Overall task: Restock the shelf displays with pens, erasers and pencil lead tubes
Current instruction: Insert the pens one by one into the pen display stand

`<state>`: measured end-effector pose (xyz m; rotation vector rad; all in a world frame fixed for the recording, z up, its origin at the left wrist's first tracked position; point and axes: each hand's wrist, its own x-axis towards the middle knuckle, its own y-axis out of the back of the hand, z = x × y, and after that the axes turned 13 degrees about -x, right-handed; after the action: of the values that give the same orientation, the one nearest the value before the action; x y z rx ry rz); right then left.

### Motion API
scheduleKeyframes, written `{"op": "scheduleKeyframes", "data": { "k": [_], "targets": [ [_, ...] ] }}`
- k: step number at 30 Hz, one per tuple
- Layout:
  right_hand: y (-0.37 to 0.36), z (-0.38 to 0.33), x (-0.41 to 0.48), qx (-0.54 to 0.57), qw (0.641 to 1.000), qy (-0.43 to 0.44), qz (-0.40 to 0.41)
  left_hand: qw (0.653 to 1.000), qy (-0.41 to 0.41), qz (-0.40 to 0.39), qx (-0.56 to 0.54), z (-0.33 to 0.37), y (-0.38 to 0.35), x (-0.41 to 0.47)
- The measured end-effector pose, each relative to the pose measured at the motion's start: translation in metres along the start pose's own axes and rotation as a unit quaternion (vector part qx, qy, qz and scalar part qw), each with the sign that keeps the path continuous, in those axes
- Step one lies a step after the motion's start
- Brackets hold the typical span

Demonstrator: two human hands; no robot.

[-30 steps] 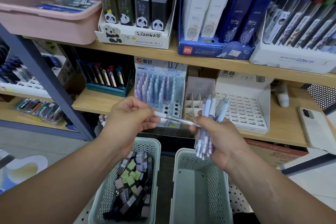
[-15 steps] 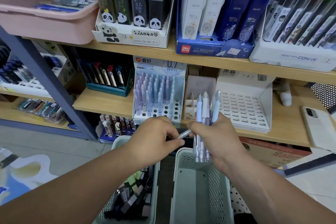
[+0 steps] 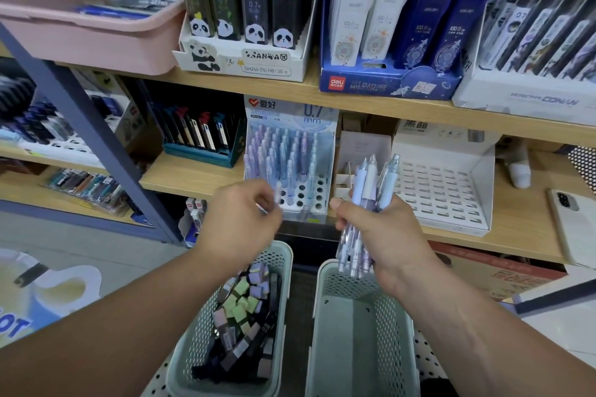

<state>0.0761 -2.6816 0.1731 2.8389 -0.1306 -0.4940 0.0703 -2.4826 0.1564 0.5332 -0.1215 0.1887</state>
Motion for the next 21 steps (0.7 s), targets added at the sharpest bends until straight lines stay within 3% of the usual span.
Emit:
{"op": "scheduleKeyframes", "data": {
  "k": [3,6,21],
  "targets": [
    [0.001,0.001,0.001,-0.001,1.000,-0.005,0.002,0.990,0.032,0.129,-0.040,-0.005,0.015,0.014],
    [0.003,0.003,0.001,-0.006,1.000,-0.010,0.005,0.980,0.038,0.184,-0.064,-0.010,0.021,0.024],
    [0.013,0.004,0.003,0.002,1.000,-0.003,-0.007,0.990,0.023,0.140,0.002,-0.017,-0.002,0.034]
  ]
}}
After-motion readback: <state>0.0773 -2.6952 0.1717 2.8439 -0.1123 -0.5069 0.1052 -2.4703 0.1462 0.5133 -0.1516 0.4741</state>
